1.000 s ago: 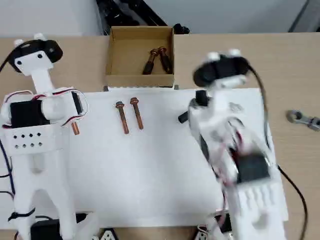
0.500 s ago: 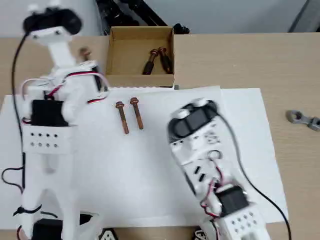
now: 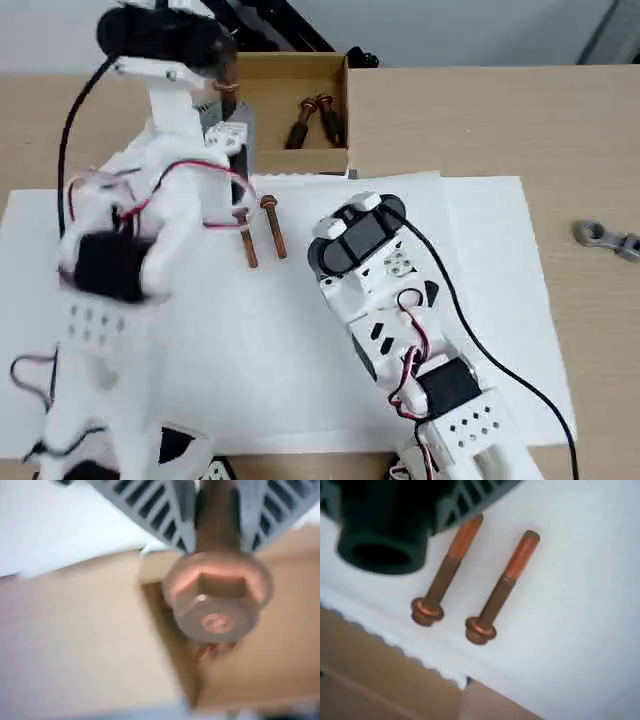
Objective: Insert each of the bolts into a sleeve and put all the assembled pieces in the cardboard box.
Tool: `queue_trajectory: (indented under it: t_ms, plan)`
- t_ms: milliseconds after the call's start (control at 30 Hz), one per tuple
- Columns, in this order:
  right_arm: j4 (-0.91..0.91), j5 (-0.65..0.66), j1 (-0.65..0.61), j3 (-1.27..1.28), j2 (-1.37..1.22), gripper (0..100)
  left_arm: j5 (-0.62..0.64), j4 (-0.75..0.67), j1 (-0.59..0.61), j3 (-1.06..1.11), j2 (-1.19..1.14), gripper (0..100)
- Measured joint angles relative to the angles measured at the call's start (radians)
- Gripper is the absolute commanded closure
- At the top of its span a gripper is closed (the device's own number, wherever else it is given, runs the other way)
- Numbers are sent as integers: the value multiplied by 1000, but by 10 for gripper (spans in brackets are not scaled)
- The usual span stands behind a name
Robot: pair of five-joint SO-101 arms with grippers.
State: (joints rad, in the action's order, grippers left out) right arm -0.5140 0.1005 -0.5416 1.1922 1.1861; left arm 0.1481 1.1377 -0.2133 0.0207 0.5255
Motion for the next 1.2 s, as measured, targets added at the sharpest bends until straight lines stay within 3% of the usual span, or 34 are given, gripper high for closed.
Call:
queue_trajectory:
  t_ms: [267, 533, 733, 967, 1200]
  plan:
    - [9, 3, -84, 0, 15, 996, -9, -31, -17, 345, 361, 995]
    - [107, 3, -147, 0, 17, 995, 199, -229, -20, 730, 671, 995]
    - [146, -17, -147, 11, 40, 994, 279, -304, -38, 756, 678, 995]
    - [164, -66, -84, 104, 247, 995, 342, -427, -44, 755, 634, 994]
    - [173, -103, -75, 210, 330, 995, 358, -488, -152, 756, 580, 994]
